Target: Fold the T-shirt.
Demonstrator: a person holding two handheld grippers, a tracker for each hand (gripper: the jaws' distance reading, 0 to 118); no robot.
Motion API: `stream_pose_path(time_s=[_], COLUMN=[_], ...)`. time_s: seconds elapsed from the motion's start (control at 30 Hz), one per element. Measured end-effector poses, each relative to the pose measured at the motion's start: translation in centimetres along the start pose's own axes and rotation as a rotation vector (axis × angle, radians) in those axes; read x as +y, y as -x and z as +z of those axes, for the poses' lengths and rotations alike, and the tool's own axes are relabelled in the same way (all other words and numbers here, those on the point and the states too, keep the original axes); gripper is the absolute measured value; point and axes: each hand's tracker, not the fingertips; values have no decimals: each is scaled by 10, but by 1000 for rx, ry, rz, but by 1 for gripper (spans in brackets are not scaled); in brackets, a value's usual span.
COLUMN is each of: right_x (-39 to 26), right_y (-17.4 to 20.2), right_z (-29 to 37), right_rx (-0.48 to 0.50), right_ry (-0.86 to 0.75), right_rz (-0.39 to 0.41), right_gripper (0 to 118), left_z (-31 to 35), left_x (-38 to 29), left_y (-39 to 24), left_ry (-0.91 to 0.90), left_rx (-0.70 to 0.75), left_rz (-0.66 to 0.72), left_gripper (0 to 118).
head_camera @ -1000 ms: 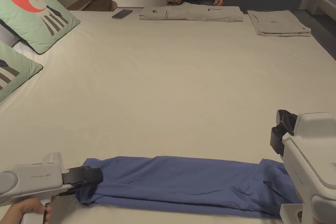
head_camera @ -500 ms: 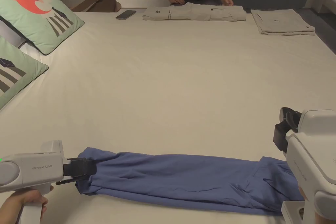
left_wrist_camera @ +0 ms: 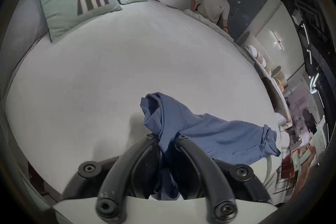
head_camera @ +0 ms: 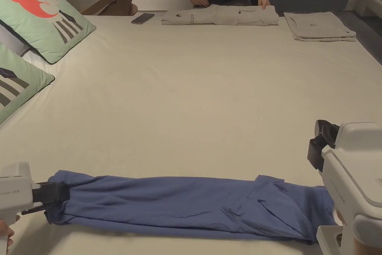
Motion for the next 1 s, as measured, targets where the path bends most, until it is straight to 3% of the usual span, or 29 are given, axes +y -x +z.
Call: stream_pose_path(time_s=[0.3, 0.73, 0.8, 1.0], right_x=[-2, -4, -4, -7], right_y=[-8, -28, -31, -38], right_z=[5, 17, 18, 19], right_rx=[-5, -29, -36, -49], right_ry=[0, -4, -3, 5], right_rz=[-9, -9, -12, -17], right_gripper=[0, 0, 0, 0], left_z=[-3, -81, -93, -111], left_x=[-6, -48, -57, -70], left_y=[-76, -227, -240, -251], left_ry=[38, 192, 209, 231], left_rx=[-68, -240, -225, -228], left_rz=[-96, -251, -304, -294], left_gripper=[6, 6, 6, 6])
